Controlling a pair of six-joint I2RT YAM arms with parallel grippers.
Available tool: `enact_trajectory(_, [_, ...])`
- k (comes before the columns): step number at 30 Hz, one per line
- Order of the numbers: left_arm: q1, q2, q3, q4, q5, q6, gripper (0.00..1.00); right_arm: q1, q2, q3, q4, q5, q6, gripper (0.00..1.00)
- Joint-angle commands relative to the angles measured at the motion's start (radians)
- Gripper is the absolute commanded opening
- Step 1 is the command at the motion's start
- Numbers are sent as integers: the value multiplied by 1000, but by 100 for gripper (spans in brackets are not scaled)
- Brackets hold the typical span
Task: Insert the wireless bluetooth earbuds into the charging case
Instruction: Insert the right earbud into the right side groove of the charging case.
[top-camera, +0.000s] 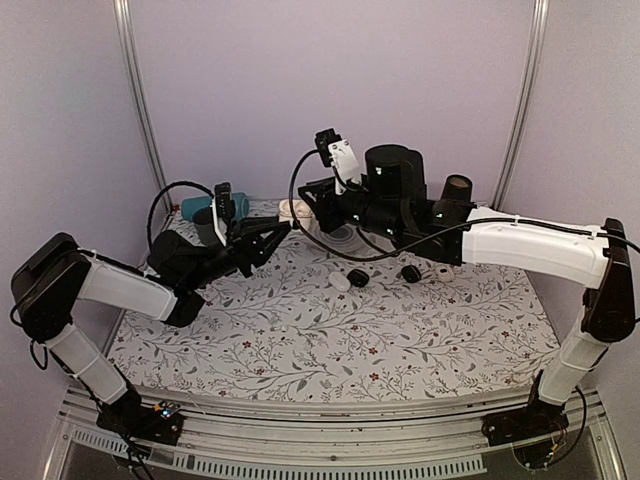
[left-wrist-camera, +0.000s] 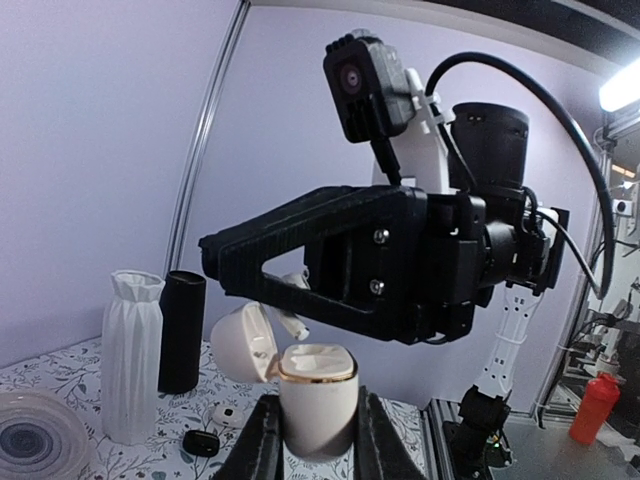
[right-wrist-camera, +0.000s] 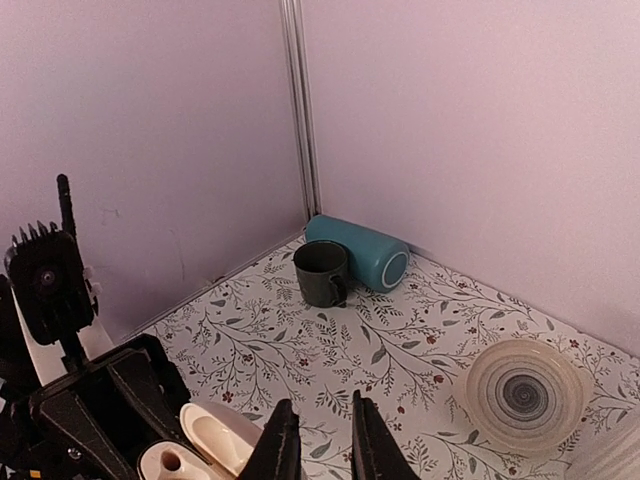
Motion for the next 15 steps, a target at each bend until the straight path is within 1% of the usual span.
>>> enact_trajectory(1, [-16, -28, 6, 5, -25, 28, 0, 37, -18, -3, 0, 49, -60, 5])
enact_trajectory(10, [-15, -26, 5, 18, -30, 29, 0, 56, -4, 8, -21, 78, -84, 5])
enact_trajectory(11, [-15, -26, 6, 21, -29, 28, 0, 61, 2, 13, -29, 85, -116, 5])
enact_trajectory(15, [-15, -28, 1, 34, -28, 24, 0, 65, 11, 20, -49, 91, -143, 5])
